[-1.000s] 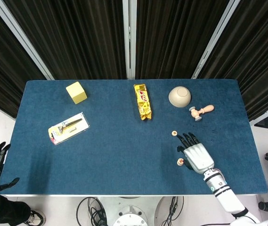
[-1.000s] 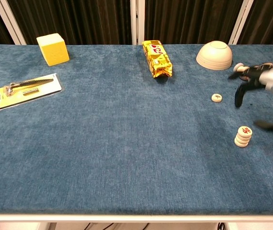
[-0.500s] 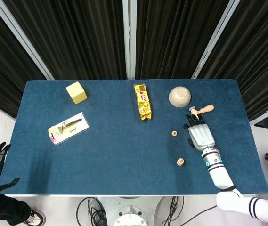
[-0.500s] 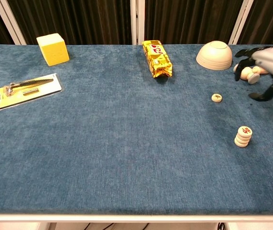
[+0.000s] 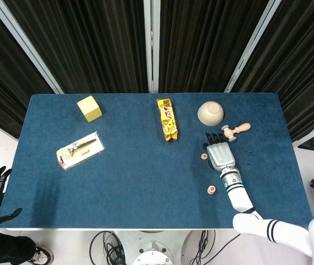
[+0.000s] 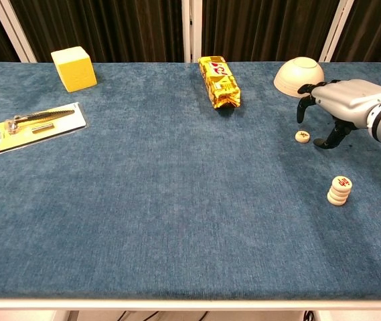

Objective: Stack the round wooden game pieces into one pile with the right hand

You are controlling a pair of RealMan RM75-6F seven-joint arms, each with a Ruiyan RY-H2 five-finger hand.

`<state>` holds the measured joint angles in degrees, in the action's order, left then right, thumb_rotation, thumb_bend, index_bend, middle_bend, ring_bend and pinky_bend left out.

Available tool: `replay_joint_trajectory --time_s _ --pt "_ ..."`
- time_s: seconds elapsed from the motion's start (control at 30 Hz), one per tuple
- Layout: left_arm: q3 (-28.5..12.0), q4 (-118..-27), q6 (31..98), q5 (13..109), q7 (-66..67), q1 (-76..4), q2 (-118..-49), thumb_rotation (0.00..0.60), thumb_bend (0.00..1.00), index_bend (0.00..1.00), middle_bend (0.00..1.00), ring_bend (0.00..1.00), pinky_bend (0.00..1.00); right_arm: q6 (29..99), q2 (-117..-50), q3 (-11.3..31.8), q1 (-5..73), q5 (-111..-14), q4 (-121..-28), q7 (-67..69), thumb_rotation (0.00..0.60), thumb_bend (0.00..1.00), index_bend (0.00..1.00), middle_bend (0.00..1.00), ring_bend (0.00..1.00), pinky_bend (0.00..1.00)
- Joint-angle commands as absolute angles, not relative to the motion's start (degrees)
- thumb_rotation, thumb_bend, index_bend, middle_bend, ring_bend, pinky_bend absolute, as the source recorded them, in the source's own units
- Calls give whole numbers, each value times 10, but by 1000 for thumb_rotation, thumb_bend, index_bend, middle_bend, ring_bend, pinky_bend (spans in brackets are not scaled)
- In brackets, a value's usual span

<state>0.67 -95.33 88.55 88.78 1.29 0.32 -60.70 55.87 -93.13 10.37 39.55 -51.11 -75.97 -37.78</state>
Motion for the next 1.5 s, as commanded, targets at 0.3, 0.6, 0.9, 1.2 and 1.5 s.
replay_joint_trajectory --time_s 0.3,0.6,0.9,1.2,1.5 --pt "6 -952 883 885 8 2 -606 600 76 29 0 0 0 552 -945 100 405 -512 -742 -366 600 271 355 33 0 0" --pt "5 -950 882 883 3 2 -605 600 76 29 0 0 0 557 -956 93 405 -521 -730 -359 600 274 416 40 0 0" --pt "6 -951 884 885 3 3 -605 600 76 29 0 0 0 563 -959 90 403 -524 -727 -359 600 277 441 42 0 0" --pt "6 -951 883 885 4 3 -605 600 76 29 0 0 0 573 -958 90 397 -538 -723 -345 600 287 506 60 0 0" --pt "7 -952 882 886 6 2 -605 600 76 29 0 0 0 597 -919 88 382 -570 -775 -324 600 287 517 70 0 0"
